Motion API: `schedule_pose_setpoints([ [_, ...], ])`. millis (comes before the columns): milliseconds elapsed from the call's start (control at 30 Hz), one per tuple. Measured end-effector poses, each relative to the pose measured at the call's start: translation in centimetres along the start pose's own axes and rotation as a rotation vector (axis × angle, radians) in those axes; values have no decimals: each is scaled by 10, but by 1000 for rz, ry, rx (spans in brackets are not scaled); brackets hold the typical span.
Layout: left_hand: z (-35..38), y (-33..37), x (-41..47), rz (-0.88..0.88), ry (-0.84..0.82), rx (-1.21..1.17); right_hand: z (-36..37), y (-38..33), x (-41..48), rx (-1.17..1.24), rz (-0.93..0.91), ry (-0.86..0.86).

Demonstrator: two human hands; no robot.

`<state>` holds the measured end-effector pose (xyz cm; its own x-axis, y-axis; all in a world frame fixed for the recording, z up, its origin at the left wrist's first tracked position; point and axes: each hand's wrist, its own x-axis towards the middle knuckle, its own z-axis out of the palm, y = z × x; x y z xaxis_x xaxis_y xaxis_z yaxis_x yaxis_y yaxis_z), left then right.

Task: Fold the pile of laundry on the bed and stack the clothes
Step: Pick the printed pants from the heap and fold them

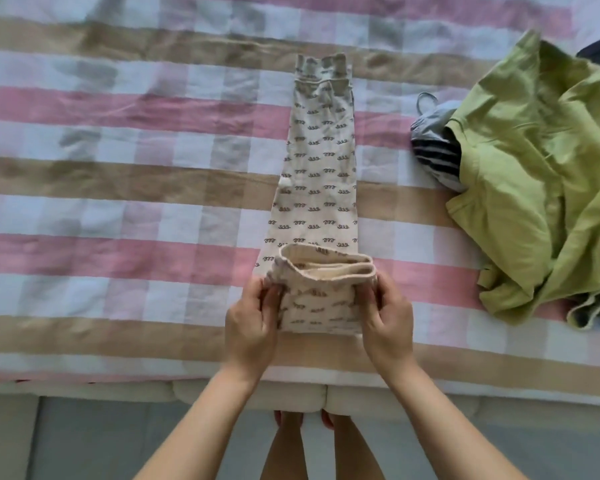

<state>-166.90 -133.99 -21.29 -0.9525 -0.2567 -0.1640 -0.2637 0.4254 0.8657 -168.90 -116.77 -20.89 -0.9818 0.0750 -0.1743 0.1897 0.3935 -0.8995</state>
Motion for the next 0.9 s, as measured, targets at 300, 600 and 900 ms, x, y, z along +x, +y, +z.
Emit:
schedule_pose_setpoints([
  [300,37,-14,119,-231,-25,128,36,13,116,-215,203,51],
  [600,22,-17,43,-261,168,55,23,23,39,-194,323,131],
  [900,21,-20,23,-587,55,-198,22,19,2,288,706,88],
])
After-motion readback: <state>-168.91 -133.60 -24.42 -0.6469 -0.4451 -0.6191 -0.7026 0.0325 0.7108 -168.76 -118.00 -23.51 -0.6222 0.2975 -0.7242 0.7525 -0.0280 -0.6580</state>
